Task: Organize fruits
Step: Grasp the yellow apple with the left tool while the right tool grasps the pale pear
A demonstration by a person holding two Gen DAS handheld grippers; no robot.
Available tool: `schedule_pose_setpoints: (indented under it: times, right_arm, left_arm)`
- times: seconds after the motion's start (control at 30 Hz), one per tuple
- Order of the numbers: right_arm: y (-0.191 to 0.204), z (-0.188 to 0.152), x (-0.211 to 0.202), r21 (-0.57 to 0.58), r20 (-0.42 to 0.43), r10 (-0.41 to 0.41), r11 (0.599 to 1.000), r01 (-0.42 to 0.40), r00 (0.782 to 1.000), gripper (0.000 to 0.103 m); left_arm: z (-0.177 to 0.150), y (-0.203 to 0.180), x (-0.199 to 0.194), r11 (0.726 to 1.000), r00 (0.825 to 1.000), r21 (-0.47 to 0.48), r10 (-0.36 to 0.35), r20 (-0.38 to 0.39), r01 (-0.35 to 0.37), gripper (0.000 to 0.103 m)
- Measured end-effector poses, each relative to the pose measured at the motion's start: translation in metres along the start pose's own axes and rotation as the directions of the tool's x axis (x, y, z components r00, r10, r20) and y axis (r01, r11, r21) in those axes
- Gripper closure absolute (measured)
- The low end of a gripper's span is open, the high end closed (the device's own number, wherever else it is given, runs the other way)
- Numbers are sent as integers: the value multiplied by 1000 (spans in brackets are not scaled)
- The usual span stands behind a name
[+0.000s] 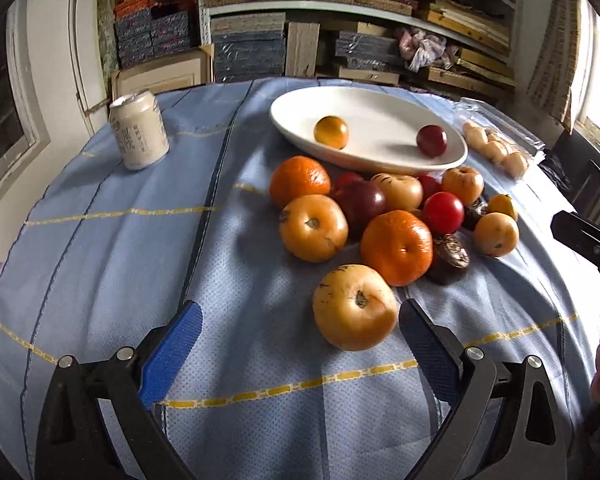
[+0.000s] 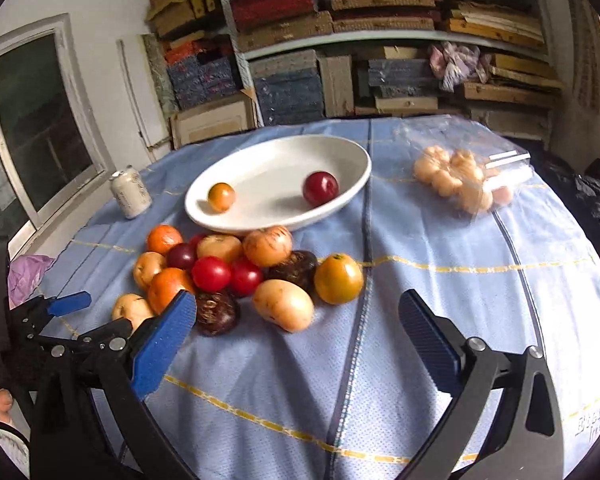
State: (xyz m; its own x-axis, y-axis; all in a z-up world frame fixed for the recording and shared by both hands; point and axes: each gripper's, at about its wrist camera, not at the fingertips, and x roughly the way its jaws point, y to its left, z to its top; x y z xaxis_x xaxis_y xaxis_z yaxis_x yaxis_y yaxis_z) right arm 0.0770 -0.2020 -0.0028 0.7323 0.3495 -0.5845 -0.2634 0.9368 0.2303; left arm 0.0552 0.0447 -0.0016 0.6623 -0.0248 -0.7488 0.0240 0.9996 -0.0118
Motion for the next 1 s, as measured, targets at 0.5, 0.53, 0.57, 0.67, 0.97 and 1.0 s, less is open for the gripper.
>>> schedule_pose_setpoints:
  times: [0.5,0.53,0.57,0.67,0.97,1.0]
  right_arm:
    - [-4,1,3,5,-25,-2,1000,2,1000,4]
    - [-3,1,3,3,-28,-2,1000,2,1000,4]
    - [-3,1,3,-1,-31,-2,1000,2,1000,4]
    - [0,-1,4,-16,-32,-13,1000,13,999,4]
    - [7,-4,7,-52,-38,-24,998,22,999,4]
    - [7,-4,7,-53,-38,-25,998,23,999,4]
  left_arm:
    - [1,-8,6,997,997,26,-72,-24,73,4]
    - [2,-8,5,998,998,29,-55,-12,56,4]
    - [1,-7,3,998,999,29,-48,-4,48,4]
    - [2,-6,1,999,999,22,-42,18,42,7]
    - [1,-7,11,992,991,2,-125,-37,125,39]
    - [0,-7,11,992,992,3,-125,-33,125,40]
